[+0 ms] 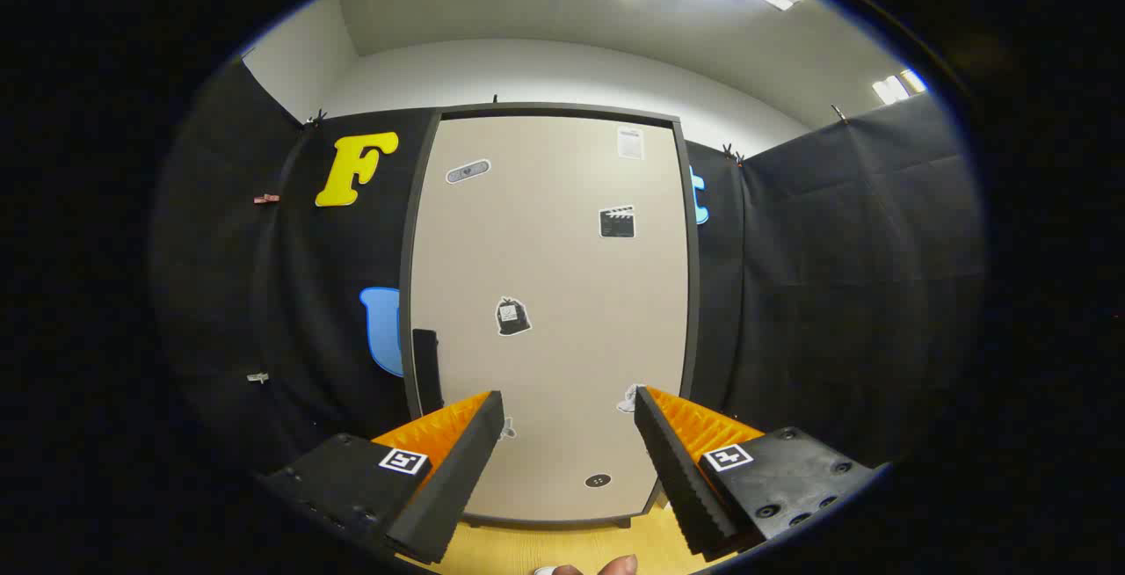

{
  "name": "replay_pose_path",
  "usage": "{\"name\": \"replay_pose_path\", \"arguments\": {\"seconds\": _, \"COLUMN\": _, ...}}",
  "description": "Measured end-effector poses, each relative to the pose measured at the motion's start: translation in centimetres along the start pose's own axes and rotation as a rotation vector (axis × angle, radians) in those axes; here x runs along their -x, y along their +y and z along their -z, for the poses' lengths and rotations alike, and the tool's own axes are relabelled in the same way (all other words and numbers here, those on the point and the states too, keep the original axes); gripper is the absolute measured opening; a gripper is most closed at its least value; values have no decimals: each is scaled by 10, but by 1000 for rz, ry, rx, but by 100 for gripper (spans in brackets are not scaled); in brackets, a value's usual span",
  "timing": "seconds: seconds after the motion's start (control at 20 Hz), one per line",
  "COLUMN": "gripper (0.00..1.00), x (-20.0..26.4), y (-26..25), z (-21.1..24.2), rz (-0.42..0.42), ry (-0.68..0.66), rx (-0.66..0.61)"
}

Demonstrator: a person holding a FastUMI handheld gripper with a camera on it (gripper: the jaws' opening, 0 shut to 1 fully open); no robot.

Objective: Open the shoe cabinet door, grab the shoes and put them into the shoe cabinet, then close the shoe cabinet door.

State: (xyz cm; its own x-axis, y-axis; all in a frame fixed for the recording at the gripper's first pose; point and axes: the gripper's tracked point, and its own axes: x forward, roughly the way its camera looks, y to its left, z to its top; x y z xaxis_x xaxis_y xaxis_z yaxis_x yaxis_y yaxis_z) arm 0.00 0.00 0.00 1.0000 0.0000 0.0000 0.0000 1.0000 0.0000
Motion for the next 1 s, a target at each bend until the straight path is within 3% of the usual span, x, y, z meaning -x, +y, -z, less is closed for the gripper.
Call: {"name": "replay_pose_path", "arguments": {"seconds": 1.0, "gripper": 97, "x": 20, "y": 40, "z": -1, "rz": -45, "ry": 44, "rx": -27}}
